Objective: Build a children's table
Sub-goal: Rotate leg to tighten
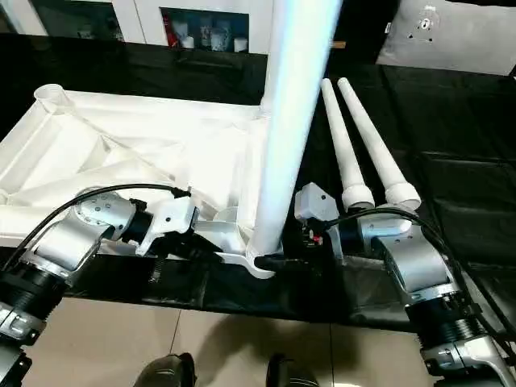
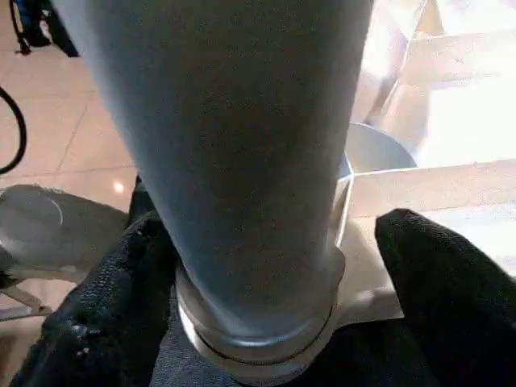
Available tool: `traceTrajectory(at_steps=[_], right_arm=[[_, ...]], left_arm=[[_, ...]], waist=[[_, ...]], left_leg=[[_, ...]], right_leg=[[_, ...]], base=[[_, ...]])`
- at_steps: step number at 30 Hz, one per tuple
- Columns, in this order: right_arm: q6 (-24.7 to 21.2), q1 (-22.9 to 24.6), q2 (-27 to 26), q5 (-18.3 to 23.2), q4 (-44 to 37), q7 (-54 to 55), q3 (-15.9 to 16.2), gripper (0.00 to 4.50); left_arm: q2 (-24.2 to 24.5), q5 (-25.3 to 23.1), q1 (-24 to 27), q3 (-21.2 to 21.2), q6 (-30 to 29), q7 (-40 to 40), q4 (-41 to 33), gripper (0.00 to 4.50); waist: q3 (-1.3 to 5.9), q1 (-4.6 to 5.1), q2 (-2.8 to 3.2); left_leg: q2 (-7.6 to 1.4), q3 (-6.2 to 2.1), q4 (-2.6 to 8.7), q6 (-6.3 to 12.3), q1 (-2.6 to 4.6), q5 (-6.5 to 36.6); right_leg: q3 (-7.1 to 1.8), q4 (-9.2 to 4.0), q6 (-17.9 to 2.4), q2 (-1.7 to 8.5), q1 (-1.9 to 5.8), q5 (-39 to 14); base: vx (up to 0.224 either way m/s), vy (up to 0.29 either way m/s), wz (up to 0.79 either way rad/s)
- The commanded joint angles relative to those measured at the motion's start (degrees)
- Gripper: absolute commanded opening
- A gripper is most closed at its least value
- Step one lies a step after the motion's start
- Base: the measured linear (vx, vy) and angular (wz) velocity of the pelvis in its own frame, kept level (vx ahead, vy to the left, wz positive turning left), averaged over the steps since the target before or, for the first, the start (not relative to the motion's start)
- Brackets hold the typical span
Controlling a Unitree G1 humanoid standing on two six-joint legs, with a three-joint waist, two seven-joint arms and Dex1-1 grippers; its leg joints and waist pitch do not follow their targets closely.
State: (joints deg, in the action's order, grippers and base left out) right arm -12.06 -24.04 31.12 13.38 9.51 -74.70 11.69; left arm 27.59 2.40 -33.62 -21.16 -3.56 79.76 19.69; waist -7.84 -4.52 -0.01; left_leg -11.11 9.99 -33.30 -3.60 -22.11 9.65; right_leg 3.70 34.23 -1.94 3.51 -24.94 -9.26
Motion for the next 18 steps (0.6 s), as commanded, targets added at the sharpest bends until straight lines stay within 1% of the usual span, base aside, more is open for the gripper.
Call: traceTrajectory(at_steps=[1, 2, 5, 6, 9, 10, 12, 13, 14, 15, 16, 17, 18], right_arm=[[0.1, 0.2, 0.5, 0.5, 0.0, -0.9, 0.4, 3.76], [0.5, 0.3, 0.6, 0.4, 0.2, -1.3, 0.8, 3.69], [0.8, 0.4, 0.6, 0.3, 0.4, -1.5, 1.0, 3.43], [0.7, 0.5, 0.5, 0.4, 0.4, -1.7, 1.1, 3.25], [0.2, 0.6, 0.3, 0.6, 0.5, -1.9, 1.2, 3.1], [-0.3, 0.7, 0.2, 0.8, 0.4, -1.9, 1.2, 2.98], [-1.2, 0.9, -0.3, 1.5, 0.2, -1.7, 1.0, 2.79], [-3.0, 1.1, -1.0, 2.3, -0.3, -1.0, 0.6, 2.75], [-3.0, 1.1, -1.0, 2.3, -0.3, -1.0, 0.6, 2.75], [-5.0, 1.4, -1.7, 3.1, -0.9, 0.1, 0.3, 2.65], [-8.9, 2.0, -3.9, 3.8, -2.2, 4.3, -0.4, 2.63], [-9.6, 2.1, -4.3, 3.9, -2.4, 5.2, -0.5, 2.62], [-11.0, 2.3, -6.1, 3.1, -2.6, 9.1, -0.8, 2.62]], left_arm=[[-0.3, 1.0, -0.9, -0.9, 1.7, 2.4, -0.9, 0.0], [-0.4, 0.9, -1.0, -0.9, 2.1, 2.4, -0.5, 0.0], [-0.3, 0.9, -1.1, -0.9, 2.4, 2.3, -0.2, 0.0], [-0.3, 0.9, -1.0, -0.8, 2.3, 2.2, -0.2, 0.0], [-0.2, 1.1, -0.9, -0.6, 2.1, 2.2, -0.2, 0.0], [-0.1, 1.2, -0.8, -0.5, 2.1, 2.2, -0.2, 0.0], [-0.1, 1.4, -0.7, -0.2, 1.7, 2.1, -0.3, 0.0], [-0.3, 1.6, -0.5, 0.3, 0.8, 1.3, -0.5, 0.0], [-0.3, 1.6, -0.5, 0.3, 0.8, 1.3, -0.5, 0.0], [-0.7, 1.9, -0.4, 0.8, -0.5, 0.1, -0.9, 0.0], [-2.1, 2.4, -0.2, 2.3, -4.8, -3.8, -2.0, 0.0], [-2.4, 2.5, -0.1, 2.5, -5.6, -4.5, -2.3, 0.0], [-3.8, 2.4, -0.1, 3.5, -8.4, -8.1, -3.1, 0.0]], waist=[[5.08, 0.27, -0.87], [5.1, 0.22, -0.85], [5.07, 0.15, -0.87], [4.96, 0.16, -0.93], [4.9, 0.13, -0.91], [4.71, 0.15, -1.01], [4.7, 0.08, -0.83], [4.62, 0.12, -0.81], [4.67, 0.09, -0.82], [4.7, 0.08, -0.83], [4.58, 0.12, -0.4], [4.6, 0.1, -0.45], [4.49, 0.18, -0.3]], left_leg=[[-1.94, -0.01, 3.03, 6.66, 0.86, 5.5], [-1.91, -0.02, 2.99, 6.86, 0.77, 5.0], [-1.93, -0.01, 2.96, 7.03, 0.81, 4.9], [-1.93, -0.01, 2.98, 6.98, 0.77, 5.2], [-1.95, -0.05, 3.01, 6.56, 0.82, 6.1], [-1.92, -0.03, 3.04, 6.35, 0.83, 6.6], [-1.96, -0.07, 3.06, 6.06, 0.9, 6.8], [-1.94, -0.09, 3.1, 5.94, 0.87, 7.0], [-1.96, -0.06, 3.1, 5.91, 0.95, 7.1], [-1.97, -0.08, 3.07, 5.87, 0.91, 7.0], [-1.99, -0.1, 3.13, 5.51, 0.88, 6.8], [-1.96, -0.16, 3.15, 5.37, 0.87, 6.6], [-1.85, -0.22, 3.22, 4.83, 0.95, 7.3]], right_leg=[[-3.02, -3.1, -13.1, 4.21, 4.21, -8.7], [-2.99, -3.01, -13.2, 4.18, 4.27, -8.2], [-2.95, -3.01, -13.2, 4.14, 4.19, -8.1], [-2.94, -3.07, -13.1, 4.13, 4.15, -8.6], [-2.93, -3.23, -12.7, 4.16, 4.11, -10.6], [-2.95, -3.38, -12.4, 4.14, 3.98, -11.6], [-2.98, -3.4, -12.2, 4.17, 3.96, -12.4], [-2.96, -3.44, -12.1, 4.09, 3.92, -12.6], [-2.98, -3.47, -12.1, 4.11, 3.94, -12.5], [-2.99, -3.41, -12.2, 4.15, 3.94, -12.3], [-3.05, -3.33, -12.6, 4.06, 3.95, -11.5], [-2.98, -3.36, -12.7, 4.05, 3.96, -11.3], [-2.93, -3.53, -12.6, 4.04, 3.88, -12.4]], base=[[0.0, 0.0, 0.0], [0.0, 0.0, 0.0], [0.0, 0.0, 0.0], [0.0, 0.0, 0.0], [0.0, 0.0, 0.0], [0.0, 0.0, 0.0], [0.0, 0.0, 0.0], [0.0, 0.0, 0.0], [0.0, 0.0, 0.0], [0.0, 0.0, 0.0], [0.0, 0.0, 0.0], [0.0, 0.0, 0.0], [0.0, 0.0, 0.0]])
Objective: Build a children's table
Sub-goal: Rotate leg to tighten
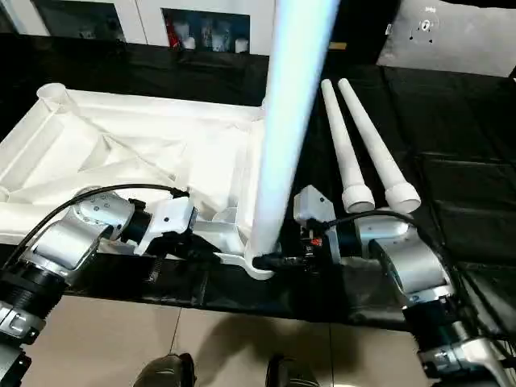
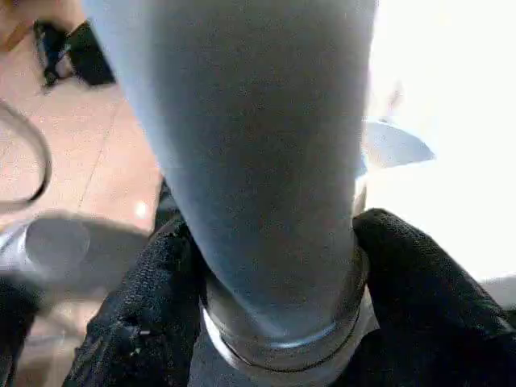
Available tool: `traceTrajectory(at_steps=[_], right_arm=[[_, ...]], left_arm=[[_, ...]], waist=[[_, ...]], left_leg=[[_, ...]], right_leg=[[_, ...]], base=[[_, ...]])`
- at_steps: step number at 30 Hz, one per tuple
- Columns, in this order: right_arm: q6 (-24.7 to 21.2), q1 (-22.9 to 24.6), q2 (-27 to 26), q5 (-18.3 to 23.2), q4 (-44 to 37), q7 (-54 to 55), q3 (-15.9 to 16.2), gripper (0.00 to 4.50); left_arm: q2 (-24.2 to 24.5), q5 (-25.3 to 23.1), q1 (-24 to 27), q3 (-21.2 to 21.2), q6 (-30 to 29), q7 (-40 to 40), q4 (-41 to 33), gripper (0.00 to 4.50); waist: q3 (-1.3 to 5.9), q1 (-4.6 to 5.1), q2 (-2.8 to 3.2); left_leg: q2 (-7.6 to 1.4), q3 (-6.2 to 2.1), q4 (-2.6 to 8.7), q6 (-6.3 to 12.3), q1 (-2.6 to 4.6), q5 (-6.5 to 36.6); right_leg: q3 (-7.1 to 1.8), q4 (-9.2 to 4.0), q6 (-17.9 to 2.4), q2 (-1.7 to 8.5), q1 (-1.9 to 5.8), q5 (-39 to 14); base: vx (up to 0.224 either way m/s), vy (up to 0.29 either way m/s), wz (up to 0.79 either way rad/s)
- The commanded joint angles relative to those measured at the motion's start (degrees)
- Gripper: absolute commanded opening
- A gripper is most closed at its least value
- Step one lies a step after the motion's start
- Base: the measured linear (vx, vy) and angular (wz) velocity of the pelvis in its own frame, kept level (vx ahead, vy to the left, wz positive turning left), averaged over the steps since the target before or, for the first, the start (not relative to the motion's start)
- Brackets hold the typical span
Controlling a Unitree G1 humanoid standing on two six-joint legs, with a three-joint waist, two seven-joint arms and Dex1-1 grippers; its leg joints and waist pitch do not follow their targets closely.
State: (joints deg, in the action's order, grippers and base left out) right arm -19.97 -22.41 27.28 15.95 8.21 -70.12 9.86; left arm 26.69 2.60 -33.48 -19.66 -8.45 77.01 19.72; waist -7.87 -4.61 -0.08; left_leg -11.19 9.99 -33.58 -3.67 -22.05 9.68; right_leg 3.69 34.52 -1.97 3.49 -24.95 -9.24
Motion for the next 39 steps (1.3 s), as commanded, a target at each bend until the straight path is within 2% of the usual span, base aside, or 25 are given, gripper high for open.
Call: traceTrajectory(at_steps=[1, 2, 3, 5, 9, 10, 12, 13, 14, 16, 18, 21, 22, 24, 26, 27, 30, 35, 38, 39], right_arm=[[-3.5, 0.7, -3.3, 0.0, -1.3, 6.6, 1.0, 2.61], [-4.7, 0.6, -5.4, -1.3, -1.0, 10.9, 0.7, 2.6], [-7.2, 0.2, -8.4, -2.6, -0.2, 16.9, -0.1, 2.59], [-8.2, -0.1, -9.9, -2.8, 0.3, 19.4, -0.7, 2.59], [-11.0, -1.9, -17.2, -4.5, 2.2, 30.8, -2.7, 2.58], [-11.6, -2.1, -18.1, -4.8, 2.5, 32.5, -2.9, 2.58], [-12.8, -3.0, -21.1, -6.4, 3.1, 38.3, -3.3, 2.58], [-11.6, -3.8, -22.9, -8.3, 4.3, 42.1, -3.3, 2.58], [-11.1, -4.0, -23.0, -8.6, 4.6, 42.5, -3.3, 2.58], [-8.4, -4.6, -24.6, -8.9, 5.7, 45.0, -4.5, 3.27], [-7.9, -4.6, -25.6, -8.3, 5.4, 46.0, -5.9, 3.27], [-7.3, -4.0, -24.7, -7.5, 3.5, 44.7, -6.2, 3.68], [-6.9, -3.8, -24.3, -7.4, 2.9, 43.9, -6.3, 3.68], [-6.6, -3.6, -23.6, -7.4, 2.2, 43.2, -6.5, 3.78], [-5.0, -2.9, -21.2, -7.2, 1.4, 41.0, -6.5, 3.93], [-4.4, -2.6, -20.0, -7.1, 1.2, 39.9, -6.8, 4.16], [-2.7, -2.0, -16.4, -6.7, 0.9, 36.1, -7.7, 4.39], [1.1, -1.8, -7.8, -5.7, 1.5, 24.9, -8.3, 4.39], [1.9, -1.8, -6.0, -5.2, 1.7, 21.9, -7.9, 4.39], [2.6, -1.8, -3.4, -4.4, 1.2, 16.9, -7.0, 4.39]], left_arm=[[-3.8, 2.0, -0.2, 2.6, -4.8, -7.4, -3.5, 0.0], [-5.4, 1.8, 0.0, 3.6, -7.4, -11.2, -4.3, 0.0], [-8.1, 1.4, 0.1, 5.2, -11.2, -16.9, -5.1, 0.0], [-9.3, 1.2, 0.0, 5.9, -12.5, -19.3, -5.3, 0.0], [-15.2, -1.5, -0.6, 8.1, -19.1, -30.7, -6.1, 0.0], [-16.0, -2.2, -0.8, 8.4, -19.9, -32.4, -6.1, 0.0], [-19.1, -3.1, -1.7, 9.6, -21.7, -38.0, -5.7, 0.0], [-21.2, -3.9, -2.7, 10.2, -22.2, -41.9, -5.0, 0.0], [-21.4, -4.0, -2.8, 10.1, -22.1, -42.2, -4.8, 0.0], [-22.7, -4.8, -3.7, 9.7, -21.9, -44.0, -4.3, 0.0], [-22.9, -5.3, -3.7, 9.0, -22.1, -43.8, -4.9, 0.0], [-21.8, -5.4, -2.9, 8.1, -21.5, -41.6, -5.9, 0.0], [-21.4, -5.3, -2.7, 8.0, -21.3, -41.1, -6.0, 0.0], [-20.7, -5.2, -2.6, 7.8, -20.4, -40.2, -6.0, 0.0], [-19.1, -4.9, -2.2, 7.5, -19.2, -38.2, -5.7, 0.0], [-18.1, -4.7, -2.0, 7.2, -17.8, -36.7, -5.5, 0.0], [-15.4, -4.1, -1.5, 6.6, -15.8, -32.3, -5.1, 0.0], [-9.6, -3.3, -1.0, 5.1, -9.4, -23.3, -3.3, 0.0], [-8.5, -2.9, -0.9, 4.7, -8.7, -21.2, -2.9, 0.0], [-6.7, -2.0, -0.7, 4.0, -6.4, -16.9, -2.7, 0.0]], waist=[[4.52, 0.53, -0.38], [4.48, 0.75, -0.27], [4.25, 1.31, -0.45], [4.39, 1.84, -0.58], [4.22, 2.78, -0.49], [4.26, 2.72, -0.53], [4.35, 2.79, -0.41], [4.39, 2.85, -0.52], [4.59, 2.8, -0.49], [4.69, 2.74, -0.37], [4.81, 2.67, -0.28], [5.0, 2.67, -0.07], [4.96, 2.62, 0.15], [5.0, 2.65, 0.03], [4.9, 2.69, -0.08], [4.78, 2.66, -0.12], [4.7, 2.54, -0.07], [4.78, 2.37, -0.07], [4.85, 2.46, -0.01], [4.89, 2.36, 0.17]], left_leg=[[-1.76, -0.26, 3.51, 4.05, 0.84, 7.7], [-1.56, -0.34, 3.55, 3.44, 0.73, 8.2], [-1.49, -0.41, 3.7, 2.63, 0.52, 8.2], [-1.23, -0.46, 3.61, 2.08, 0.52, 8.3], [-0.92, -0.41, 3.58, 2.81, 0.39, 8.1], [-0.92, -0.38, 3.56, 2.83, 0.5, 8.0], [-1.06, -0.29, 3.57, 3.17, 0.54, 7.0], [-1.04, -0.29, 3.57, 3.16, 0.53, 6.8], [-0.94, -0.28, 3.48, 3.31, 0.63, 6.3], [-0.91, -0.13, 3.41, 4.46, 0.63, 6.1], [-0.87, -0.19, 3.44, 5.19, 0.41, 5.5], [-0.97, -0.26, 3.45, 6.17, 0.39, 4.1], [-1.02, -0.27, 3.47, 6.47, 0.44, 4.1], [-1.02, -0.25, 3.47, 6.89, 0.35, 4.3], [-0.98, -0.24, 3.48, 6.81, 0.41, 5.0], [-1.03, -0.19, 3.53, 6.72, 0.48, 5.8], [-1.06, -0.21, 3.57, 6.34, 0.49, 6.5], [-1.12, -0.25, 3.5, 6.7, 0.54, 6.2], [-1.25, -0.2, 3.4, 7.44, 0.48, 5.1], [-1.28, -0.27, 3.36, 7.87, 0.43, 4.9]], right_leg=[[-2.89, -3.88, -12.3, 4.19, 3.94, -13.6], [-2.82, -4.11, -11.7, 4.24, 4.08, -15.4], [-2.76, -4.29, -11.4, 4.09, 4.04, -16.3], [-2.69, -4.4, -10.6, 4.14, 4.24, -17.7], [-2.63, -5.02, -9.1, 3.91, 3.98, -20.0], [-2.71, -5.04, -8.9, 3.9, 3.99, -20.0], [-2.84, -4.78, -9.4, 3.72, 3.83, -17.6], [-2.8, -4.73, -9.6, 3.66, 3.81, -17.0], [-2.8, -4.68, -9.9, 3.7, 3.86, -15.8], [-2.89, -4.57, -10.3, 3.71, 3.93, -13.3], [-2.82, -4.42, -10.4, 3.74, 4.15, -11.8], [-2.8, -4.05, -11.2, 3.67, 4.34, -7.7], [-2.8, -4.06, -11.6, 3.71, 4.33, -6.9], [-2.79, -3.99, -11.9, 3.74, 4.49, -6.4], [-2.72, -4.18, -11.8, 3.75, 4.46, -7.7], [-2.74, -4.38, -11.5, 3.78, 4.37, -9.1], [-2.76, -4.64, -10.5, 3.86, 4.33, -11.6], [-2.73, -4.31, -10.7, 3.73, 4.32, -10.3], [-2.77, -3.92, -12.2, 3.77, 4.38, -7.3], [-2.74, -3.81, -12.7, 3.91, 4.41, -6.5]], base=[[0.0, 0.0, 0.0], [0.0, 0.0, 0.0], [0.0, 0.0, 0.0], [0.0, 0.0, 0.0], [0.0, 0.0, 0.0], [0.0, 0.0, 0.0], [0.0, 0.0, 0.0], [0.0, 0.0, 0.0], [0.0, 0.0, 0.0], [0.0, 0.0, 0.0], [0.0, 0.0, 0.0], [0.0, 0.0, 0.0], [0.0, 0.0, 0.0], [0.0, 0.0, 0.0], [0.0, 0.0, 0.0], [0.0, 0.0, 0.0], [0.0, 0.0, 0.0], [0.0, 0.0, 0.0], [0.0, 0.0, 0.0], [0.0, 0.0, 0.0]])
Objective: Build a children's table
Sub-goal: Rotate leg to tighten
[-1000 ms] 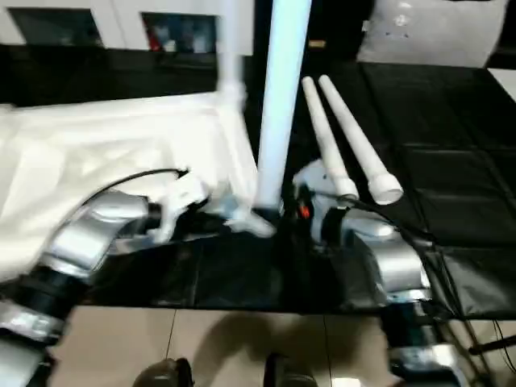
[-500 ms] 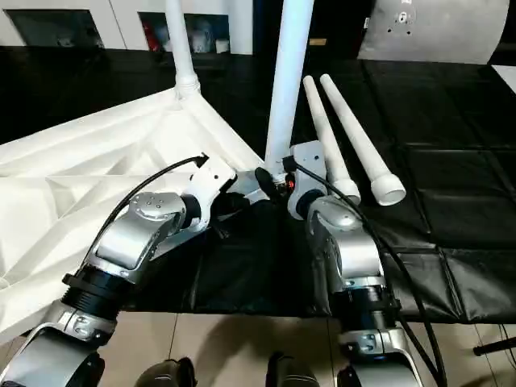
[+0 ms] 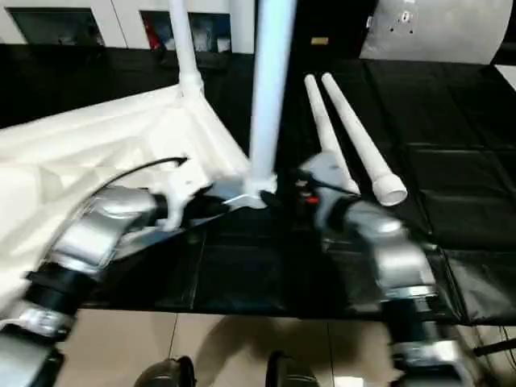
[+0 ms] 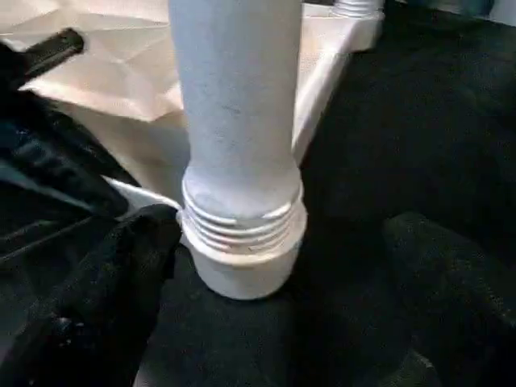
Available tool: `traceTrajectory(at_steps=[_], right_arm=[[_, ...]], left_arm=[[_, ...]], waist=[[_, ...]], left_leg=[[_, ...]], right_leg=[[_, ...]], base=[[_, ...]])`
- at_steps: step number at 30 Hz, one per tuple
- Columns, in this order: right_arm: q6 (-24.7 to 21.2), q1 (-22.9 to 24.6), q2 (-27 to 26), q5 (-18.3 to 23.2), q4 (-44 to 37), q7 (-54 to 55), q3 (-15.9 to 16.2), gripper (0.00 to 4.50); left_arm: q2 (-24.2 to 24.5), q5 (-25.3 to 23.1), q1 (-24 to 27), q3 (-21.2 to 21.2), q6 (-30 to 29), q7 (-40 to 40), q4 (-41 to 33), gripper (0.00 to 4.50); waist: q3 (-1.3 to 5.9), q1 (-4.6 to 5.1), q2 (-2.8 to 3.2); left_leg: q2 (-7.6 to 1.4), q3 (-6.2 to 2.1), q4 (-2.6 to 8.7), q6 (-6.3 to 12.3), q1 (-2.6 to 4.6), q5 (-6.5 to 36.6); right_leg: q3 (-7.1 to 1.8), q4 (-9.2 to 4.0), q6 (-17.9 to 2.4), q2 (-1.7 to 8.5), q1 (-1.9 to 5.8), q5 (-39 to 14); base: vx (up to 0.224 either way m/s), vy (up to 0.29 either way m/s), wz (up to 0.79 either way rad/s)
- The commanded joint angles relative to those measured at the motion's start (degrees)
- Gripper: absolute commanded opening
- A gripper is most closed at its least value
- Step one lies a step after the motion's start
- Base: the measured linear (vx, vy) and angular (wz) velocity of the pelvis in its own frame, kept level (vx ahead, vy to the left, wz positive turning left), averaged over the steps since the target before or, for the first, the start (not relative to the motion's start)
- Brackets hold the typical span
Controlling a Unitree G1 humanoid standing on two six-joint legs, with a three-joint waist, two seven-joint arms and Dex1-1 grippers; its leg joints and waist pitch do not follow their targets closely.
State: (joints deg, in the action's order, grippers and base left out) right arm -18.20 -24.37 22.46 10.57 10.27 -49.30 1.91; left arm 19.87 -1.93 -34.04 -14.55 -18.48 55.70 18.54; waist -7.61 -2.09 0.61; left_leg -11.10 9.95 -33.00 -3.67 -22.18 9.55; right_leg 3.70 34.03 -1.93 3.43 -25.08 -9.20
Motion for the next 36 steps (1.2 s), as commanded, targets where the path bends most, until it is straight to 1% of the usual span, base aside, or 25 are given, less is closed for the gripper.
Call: traceTrajectory(at_steps=[1, 4, 5, 7, 8, 9, 11, 12, 13, 14, 15, 16, 18, 19, 20, 21, 22, 23, 25, 27, 30, 31, 32, 34, 36], right_arm=[[0.9, 0.2, 2.6, 1.4, -1.1, -6.2, 1.4, 4.39], [1.6, 0.2, 5.6, 1.9, -1.2, -11.4, 3.2, 4.39], [3.0, 0.0, 6.5, 1.3, -0.8, -12.6, 4.1, 4.39], [5.6, -0.2, 8.0, 0.3, -0.2, -16.0, 6.0, 4.39], [6.1, -0.3, 8.4, 0.2, -0.1, -17.7, 6.7, 4.39], [6.4, -0.4, 8.7, 0.3, 0.1, -18.9, 7.0, 4.39], [7.2, -0.4, 9.1, 0.4, 0.3, -20.9, 7.8, 4.39], [6.8, -0.4, 9.3, 1.3, 0.0, -22.6, 8.2, 4.39], [6.2, -0.4, 9.2, 2.0, -0.3, -23.6, 8.4, 4.39], [6.1, -0.4, 9.2, 2.2, -0.3, -23.7, 8.4, 4.14], [5.7, -0.6, 9.2, 2.8, -0.5, -24.6, 8.8, 4.05], [5.4, -0.5, 9.2, 3.1, -0.6, -25.1, 9.2, 4.05], [5.4, -0.5, 9.2, 3.3, -0.7, -25.6, 9.8, 3.88], [5.7, -0.5, 9.1, 3.3, -0.6, -25.9, 10.1, 3.66], [5.7, -0.5, 9.1, 3.3, -0.6, -25.9, 10.1, 3.66], [5.7, -0.5, 9.0, 3.3, -0.3, -26.4, 10.3, 3.61], [5.8, -0.5, 8.9, 3.2, -0.1, -26.6, 10.4, 3.54], [5.8, -0.6, 8.8, 3.1, 0.1, -26.8, 10.4, 3.3], [5.4, -0.8, 8.5, 3.2, 0.5, -27.4, 10.3, 3.22], [5.1, -0.7, 8.4, 3.6, 0.6, -27.5, 10.4, 2.99], [4.1, -0.4, 8.3, 4.8, 0.3, -27.6, 10.5, 2.81], [3.2, 0.1, 8.1, 5.5, -0.1, -27.6, 10.4, 2.7], [2.6, 0.6, 7.8, 6.0, -0.7, -27.6, 10.3, 2.65], [2.2, 1.0, 7.7, 6.2, -1.0, -27.6, 10.3, 2.61], [-1.8, 3.1, 4.9, 7.5, -3.0, -22.8, 9.2, 2.53]], left_arm=[[0.9, 2.9, 0.0, -1.4, 4.0, 6.4, -1.6, 0.0], [2.9, 3.7, 0.1, -2.5, 7.3, 11.8, -0.9, 0.0], [3.6, 3.7, 0.0, -3.1, 8.7, 13.3, -0.4, 0.0], [5.3, 3.4, -0.3, -4.6, 11.5, 16.8, 0.7, 0.0], [5.9, 3.4, -0.4, -5.1, 12.7, 18.4, 1.0, 0.0], [6.2, 3.5, -0.5, -5.3, 13.6, 19.6, 1.3, 0.0], [6.6, 3.7, -0.7, -5.6, 14.0, 21.3, 1.3, 0.0], [7.1, 3.7, -1.0, -6.1, 14.7, 22.6, 1.4, 0.0], [7.4, 3.6, -1.2, -6.4, 15.2, 23.2, 1.6, 0.0], [7.4, 3.6, -1.2, -6.4, 15.3, 23.3, 1.6, 0.0], [7.5, 3.7, -1.6, -6.8, 16.5, 24.3, 2.2, 0.0], [7.5, 3.7, -1.7, -6.9, 17.1, 24.9, 2.5, 0.0], [7.5, 3.7, -1.9, -6.9, 17.8, 25.5, 2.8, 0.0], [7.5, 3.7, -2.0, -6.9, 18.0, 25.7, 3.1, 0.0], [7.5, 3.7, -2.0, -6.9, 18.0, 25.7, 3.1, 0.0], [7.4, 3.7, -2.3, -6.9, 18.4, 25.9, 3.5, 0.0], [7.3, 3.7, -2.4, -6.9, 18.5, 26.0, 3.7, 0.0], [7.3, 3.7, -2.5, -6.9, 18.6, 26.0, 3.9, 0.0], [7.2, 3.8, -2.8, -6.8, 18.9, 25.9, 4.4, 0.0], [7.4, 3.9, -2.7, -6.7, 19.1, 26.0, 4.6, 0.0], [7.5, 4.1, -2.5, -6.3, 18.7, 25.9, 4.7, 0.0], [7.5, 4.2, -2.3, -6.0, 18.0, 25.5, 4.6, 0.0], [7.4, 4.3, -2.1, -5.6, 17.2, 24.9, 4.5, 0.0], [7.3, 4.4, -2.0, -5.4, 16.6, 24.5, 4.4, 0.0], [5.4, 4.3, -1.2, -3.4, 9.8, 17.5, 2.4, 0.0]], waist=[[4.61, -0.31, -0.61], [4.5, -0.65, -0.72], [4.34, -0.98, -0.97], [4.24, -1.23, -1.03], [4.23, -1.24, -0.95], [4.19, -1.27, -1.09], [4.21, -1.37, -1.11], [4.24, -1.33, -1.26], [4.27, -1.42, -1.26], [4.27, -1.41, -1.28], [4.24, -1.39, -1.37], [4.18, -1.36, -1.72], [4.16, -1.34, -1.62], [4.15, -1.33, -1.66], [4.17, -1.33, -1.65], [4.14, -1.29, -1.81], [4.16, -1.33, -1.72], [4.15, -1.36, -1.69], [4.12, -1.37, -1.81], [4.18, -1.38, -1.85], [4.23, -1.47, -1.77], [4.31, -1.5, -1.64], [4.33, -1.5, -1.69], [4.4, -1.59, -1.6], [4.34, -1.63, -1.53]], left_leg=[[-1.45, -0.21, 2.78, 8.38, 0.71, 5.2], [-1.64, -0.14, 2.79, 8.73, 0.78, 5.0], [-1.67, -0.09, 2.86, 8.32, 0.83, 6.0], [-1.79, -0.06, 2.95, 7.53, 1.01, 7.3], [-1.88, -0.08, 3.01, 7.17, 1.03, 7.4], [-1.91, -0.06, 3.02, 6.97, 0.99, 7.6], [-2.03, -0.11, 3.06, 6.79, 1.06, 7.5], [-2.04, -0.11, 3.05, 6.93, 1.0, 7.2], [-2.08, -0.13, 3.02, 7.04, 0.98, 6.7], [-2.06, -0.13, 3.0, 7.2, 0.95, 6.6], [-2.01, -0.08, 2.96, 7.32, 0.88, 6.4], [-1.92, -0.02, 2.94, 7.51, 0.8, 6.4], [-1.94, -0.07, 2.95, 7.33, 0.8, 6.5], [-1.92, -0.05, 2.94, 7.2, 0.85, 6.4], [-1.93, -0.05, 2.93, 7.14, 0.85, 6.3], [-1.91, -0.04, 2.93, 7.12, 0.81, 6.2], [-1.95, -0.06, 2.93, 7.06, 0.87, 6.3], [-1.93, -0.03, 2.91, 7.09, 0.9, 6.3], [-1.93, -0.08, 2.93, 7.02, 0.8, 6.1], [-1.94, -0.05, 2.91, 6.95, 0.88, 6.1], [-1.92, -0.04, 2.88, 7.12, 0.84, 5.6], [-1.93, -0.06, 2.86, 7.16, 0.83, 5.5], [-1.92, -0.06, 2.84, 7.14, 0.8, 5.4], [-1.95, -0.04, 2.8, 7.24, 0.81, 5.3], [-2.11, -0.06, 2.89, 6.97, 0.89, 5.3]], right_leg=[[-2.76, -3.39, -13.1, 4.0, 4.58, -6.5], [-2.81, -3.23, -13.8, 3.94, 4.39, -6.2], [-2.8, -3.46, -13.2, 4.07, 4.3, -8.8], [-2.82, -3.76, -12.2, 4.2, 4.11, -12.0], [-2.87, -3.7, -12.1, 4.24, 4.11, -12.3], [-2.91, -3.68, -12.1, 4.21, 4.08, -12.4], [-2.9, -3.47, -12.4, 4.24, 4.05, -11.8], [-2.9, -3.38, -12.7, 4.2, 4.1, -10.9], [-2.94, -3.17, -13.1, 4.27, 4.15, -9.8], [-2.93, -3.15, -13.3, 4.23, 4.17, -9.4], [-2.96, -3.13, -13.5, 4.26, 4.22, -8.9], [-2.95, -3.16, -13.3, 4.22, 4.29, -9.1], [-2.92, -3.22, -13.0, 4.3, 4.27, -10.2], [-2.92, -3.27, -12.8, 4.28, 4.22, -10.5], [-2.94, -3.25, -12.8, 4.29, 4.22, -10.5], [-2.94, -3.25, -12.8, 4.23, 4.2, -10.4], [-2.93, -3.2, -12.8, 4.24, 4.18, -10.5], [-2.92, -3.24, -12.8, 4.21, 4.14, -10.6], [-2.9, -3.15, -12.9, 4.25, 4.2, -10.3], [-2.93, -3.16, -13.0, 4.28, 4.21, -10.4], [-2.92, -3.09, -13.0, 4.23, 4.27, -9.8], [-2.9, -3.05, -13.2, 4.23, 4.32, -9.4], [-2.89, -3.01, -13.3, 4.23, 4.36, -9.2], [-2.89, -2.99, -13.6, 4.23, 4.38, -8.7], [-2.88, -2.9, -14.0, 4.2, 4.27, -8.5]], base=[[0.0, 0.0, 0.0], [0.0, 0.0, 0.0], [0.0, 0.0, 0.0], [0.0, 0.0, 0.0], [0.0, 0.0, 0.0], [0.0, 0.0, 0.0], [0.0, 0.0, 0.0], [0.0, 0.0, 0.0], [0.0, 0.0, 0.0], [0.0, 0.0, 0.0], [0.0, 0.0, 0.0], [0.0, 0.0, 0.0], [0.0, 0.0, 0.0], [0.0, 0.0, 0.0], [0.0, 0.0, 0.0], [0.0, 0.0, 0.0], [0.0, 0.0, 0.0], [0.0, 0.0, 0.0], [0.0, 0.0, 0.0], [0.0, 0.0, 0.0], [0.0, 0.0, 0.0], [0.0, 0.0, 0.0], [0.0, 0.0, 0.0], [0.0, 0.0, 0.0], [0.0, 0.0, 0.0]])
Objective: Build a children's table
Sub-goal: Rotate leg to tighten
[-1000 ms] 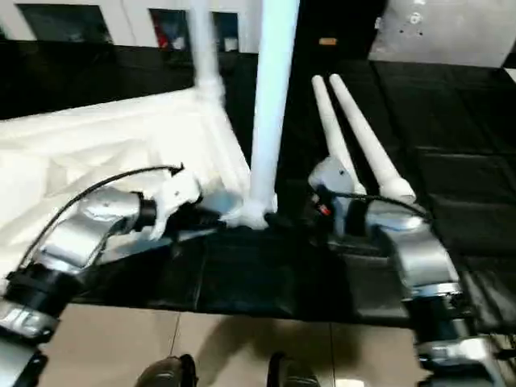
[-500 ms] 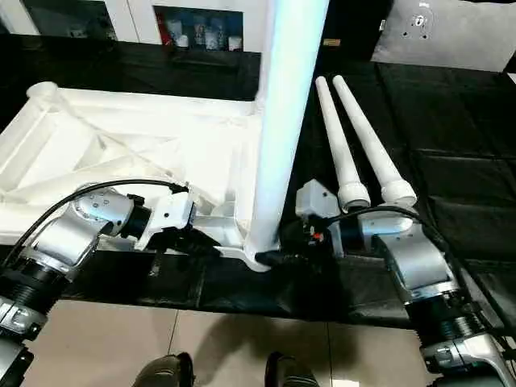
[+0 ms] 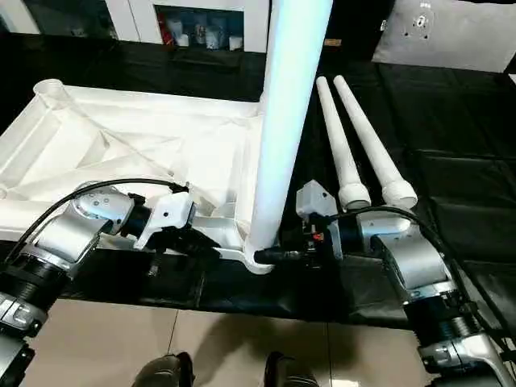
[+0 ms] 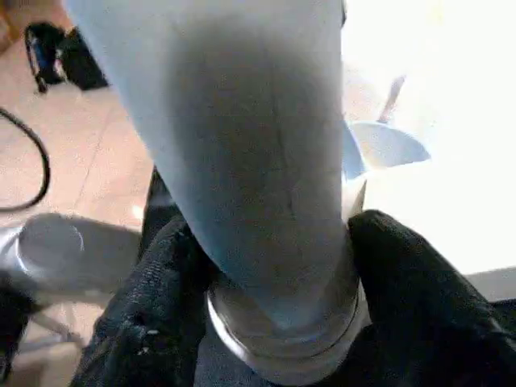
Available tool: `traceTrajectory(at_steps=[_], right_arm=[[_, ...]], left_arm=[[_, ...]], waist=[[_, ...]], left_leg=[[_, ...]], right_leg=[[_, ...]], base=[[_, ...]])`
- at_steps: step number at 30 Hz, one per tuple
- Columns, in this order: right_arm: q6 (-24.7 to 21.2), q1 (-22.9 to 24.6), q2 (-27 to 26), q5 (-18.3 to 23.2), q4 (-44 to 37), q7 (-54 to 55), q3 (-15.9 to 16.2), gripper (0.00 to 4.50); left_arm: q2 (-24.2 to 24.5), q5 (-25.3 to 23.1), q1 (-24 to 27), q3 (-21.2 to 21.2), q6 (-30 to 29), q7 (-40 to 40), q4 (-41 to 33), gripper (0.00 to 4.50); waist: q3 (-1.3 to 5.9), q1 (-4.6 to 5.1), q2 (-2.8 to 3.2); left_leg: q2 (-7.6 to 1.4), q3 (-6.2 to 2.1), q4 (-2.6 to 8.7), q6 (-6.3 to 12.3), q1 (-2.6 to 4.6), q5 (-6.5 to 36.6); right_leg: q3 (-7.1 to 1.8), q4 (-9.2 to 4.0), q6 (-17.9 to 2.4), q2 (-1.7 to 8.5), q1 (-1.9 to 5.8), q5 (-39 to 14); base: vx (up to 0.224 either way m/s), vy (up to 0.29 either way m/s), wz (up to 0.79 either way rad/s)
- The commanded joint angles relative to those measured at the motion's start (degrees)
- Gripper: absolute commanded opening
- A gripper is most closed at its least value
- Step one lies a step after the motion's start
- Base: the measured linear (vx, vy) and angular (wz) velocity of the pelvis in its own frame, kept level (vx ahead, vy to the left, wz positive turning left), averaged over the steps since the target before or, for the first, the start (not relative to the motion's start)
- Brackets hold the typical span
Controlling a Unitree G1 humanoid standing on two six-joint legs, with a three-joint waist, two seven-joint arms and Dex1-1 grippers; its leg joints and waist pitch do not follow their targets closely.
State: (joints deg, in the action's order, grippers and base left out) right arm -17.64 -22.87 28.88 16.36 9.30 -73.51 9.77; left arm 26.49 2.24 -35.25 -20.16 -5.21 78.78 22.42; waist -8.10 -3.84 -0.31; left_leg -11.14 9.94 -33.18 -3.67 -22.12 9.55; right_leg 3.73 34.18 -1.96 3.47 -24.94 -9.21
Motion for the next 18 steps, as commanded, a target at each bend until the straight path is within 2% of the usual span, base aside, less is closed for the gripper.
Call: traceTrajectory(at_steps=[1, 2, 3, 4, 6, 7, 8, 9, 10, 11, 12, 13, 14, 15, 16, 17, 18], right_arm=[[-2.4, 1.6, -1.5, 1.7, -2.1, 1.4, 1.4, 2.46], [-4.6, 2.1, -3.6, 0.7, -2.5, 6.3, 1.0, 2.46], [-4.9, 2.1, -4.0, 0.5, -2.4, 7.3, 0.9, 2.39], [-5.4, 2.0, -4.8, -0.1, -2.3, 9.2, 0.8, 2.39], [-7.8, 1.4, -8.4, -1.7, -0.6, 16.9, -0.3, 2.38], [-8.8, 1.0, -10.8, -2.2, 0.3, 21.3, -1.3, 2.38], [-9.4, 0.7, -12.6, -2.4, 0.9, 24.4, -2.1, 2.38], [-9.7, 0.3, -14.2, -2.8, 1.5, 27.5, -2.8, 2.37], [-11.0, -0.2, -17.1, -3.6, 2.4, 33.0, -4.3, 2.37], [-11.2, -0.4, -17.9, -3.9, 2.6, 34.6, -4.8, 2.37], [-12.2, -1.3, -21.7, -4.6, 3.9, 41.9, -7.0, 2.36], [-12.2, -1.3, -21.7, -4.6, 3.9, 41.9, -7.0, 2.36], [-12.6, -2.1, -24.7, -4.3, 4.8, 47.2, -9.2, 2.36], [-12.5, -2.3, -26.0, -3.9, 5.1, 48.8, -10.1, 2.36], [-12.4, -2.4, -27.1, -3.7, 5.2, 50.2, -10.8, 2.36], [-12.3, -2.5, -27.8, -3.6, 5.4, 51.3, -11.3, 2.36], [-10.9, -2.6, -28.5, -4.3, 6.0, 53.1, -11.7, 2.36]], left_arm=[[-1.3, 0.1, 0.0, 2.2, -3.5, -5.6, -1.5, 0.0], [-2.6, -0.2, 0.4, 3.2, -6.0, -9.4, -2.7, 0.0], [-2.9, -0.2, 0.5, 3.4, -6.6, -10.1, -2.9, 0.0], [-3.5, -0.2, 0.5, 3.8, -7.7, -11.5, -3.2, 0.0], [-6.7, -0.1, 0.5, 5.4, -12.1, -17.4, -4.3, 0.0], [-8.7, -0.4, 0.0, 6.3, -14.5, -21.1, -4.3, 0.0], [-10.1, -0.8, -0.4, 6.8, -15.8, -23.7, -4.1, 0.0], [-11.6, -1.2, -1.1, 7.2, -16.6, -26.1, -3.3, 0.0], [-14.2, -1.7, -2.2, 8.1, -17.9, -30.7, -2.1, 0.0], [-14.9, -1.8, -2.6, 8.3, -18.1, -32.0, -1.5, 0.0], [-18.2, -2.6, -4.4, 9.3, -18.4, -37.8, 1.0, 0.0], [-18.2, -2.6, -4.4, 9.3, -18.4, -37.8, 1.0, 0.0], [-20.6, -2.9, -5.9, 10.0, -17.7, -41.4, 3.0, 0.0], [-21.9, -3.0, -6.7, 10.4, -17.4, -43.0, 3.9, 0.0], [-22.9, -3.2, -7.2, 10.7, -17.6, -44.3, 4.1, 0.0], [-23.5, -3.3, -7.5, 10.9, -17.5, -44.9, 4.3, 0.0], [-25.0, -2.8, -8.0, 11.1, -17.3, -45.5, 4.2, 0.0]], waist=[[4.81, 0.1, -0.64], [4.83, 0.09, -0.54], [4.56, 0.36, -0.64], [4.56, 0.48, -0.48], [4.49, 0.89, -0.5], [4.47, 1.12, -0.58], [4.49, 1.78, -0.67], [4.43, 1.86, -0.77], [4.65, 1.9, -0.7], [4.72, 1.92, -0.52], [4.83, 1.98, -0.51], [4.83, 2.04, -0.5], [5.25, 1.83, -0.56], [5.4, 1.69, -0.29], [5.58, 1.53, -0.41], [5.84, 1.39, -0.03], [6.02, 1.33, -0.16]], left_leg=[[-2.11, -0.04, 3.07, 6.83, 0.86, 5.5], [-1.82, -0.16, 3.12, 6.23, 0.74, 6.4], [-1.82, -0.21, 3.32, 5.27, 0.8, 7.3], [-1.75, -0.19, 3.3, 4.32, 1.01, 8.5], [-1.7, -0.41, 3.45, 2.93, 0.82, 9.2], [-1.61, -0.44, 3.44, 2.69, 0.78, 9.6], [-1.38, -0.47, 3.34, 2.15, 0.67, 10.2], [-1.25, -0.47, 3.34, 2.19, 0.64, 10.5], [-1.17, -0.43, 3.23, 2.28, 0.78, 10.4], [-1.12, -0.41, 3.19, 2.28, 0.8, 10.0], [-1.01, -0.28, 3.08, 2.32, 1.03, 10.1], [-0.96, -0.27, 3.06, 1.98, 1.05, 9.9], [-0.89, -0.38, 3.08, 2.07, 0.98, 8.9], [-1.03, -0.29, 3.07, 2.57, 0.99, 8.2], [-0.96, -0.18, 2.97, 3.23, 0.92, 7.4], [-0.95, -0.23, 2.92, 3.52, 0.81, 6.6], [-0.89, -0.14, 2.81, 4.5, 0.63, 5.2]], right_leg=[[-2.98, -3.21, -14.0, 4.31, 4.13, -8.9], [-2.8, -3.42, -13.5, 4.32, 4.3, -11.3], [-2.78, -3.82, -12.7, 4.28, 4.11, -13.8], [-2.81, -4.19, -11.7, 4.3, 3.98, -16.9], [-2.69, -4.3, -10.7, 4.39, 4.11, -19.6], [-2.66, -4.52, -10.3, 4.32, 4.03, -20.6], [-2.61, -4.71, -9.7, 4.34, 4.04, -22.1], [-2.56, -4.94, -9.0, 4.29, 4.0, -23.4], [-2.66, -5.07, -8.2, 4.35, 3.96, -24.5], [-2.72, -5.07, -8.1, 4.28, 3.91, -24.4], [-2.66, -5.43, -7.9, 4.08, 3.58, -25.0], [-2.67, -5.34, -7.8, 4.07, 3.54, -24.9], [-2.64, -5.13, -7.7, 4.07, 3.93, -23.3], [-2.81, -4.93, -8.4, 4.06, 3.74, -20.4], [-2.81, -4.7, -9.1, 3.92, 3.91, -17.3], [-2.83, -4.37, -9.5, 3.93, 4.14, -15.4], [-2.84, -4.09, -10.2, 3.86, 4.25, -11.8]], base=[[0.0, 0.0, 0.0], [0.0, 0.0, 0.0], [0.0, 0.0, 0.0], [0.0, 0.0, 0.0], [0.0, 0.0, 0.0], [0.0, 0.0, 0.0], [0.0, 0.0, 0.0], [0.0, 0.0, 0.0], [0.0, 0.0, 0.0], [0.0, 0.0, 0.0], [0.0, 0.0, 0.0], [0.0, 0.0, 0.0], [0.0, 0.0, 0.0], [0.0, 0.0, 0.0], [0.0, 0.0, 0.0], [0.0, 0.0, 0.0], [0.0, 0.0, 0.0]])
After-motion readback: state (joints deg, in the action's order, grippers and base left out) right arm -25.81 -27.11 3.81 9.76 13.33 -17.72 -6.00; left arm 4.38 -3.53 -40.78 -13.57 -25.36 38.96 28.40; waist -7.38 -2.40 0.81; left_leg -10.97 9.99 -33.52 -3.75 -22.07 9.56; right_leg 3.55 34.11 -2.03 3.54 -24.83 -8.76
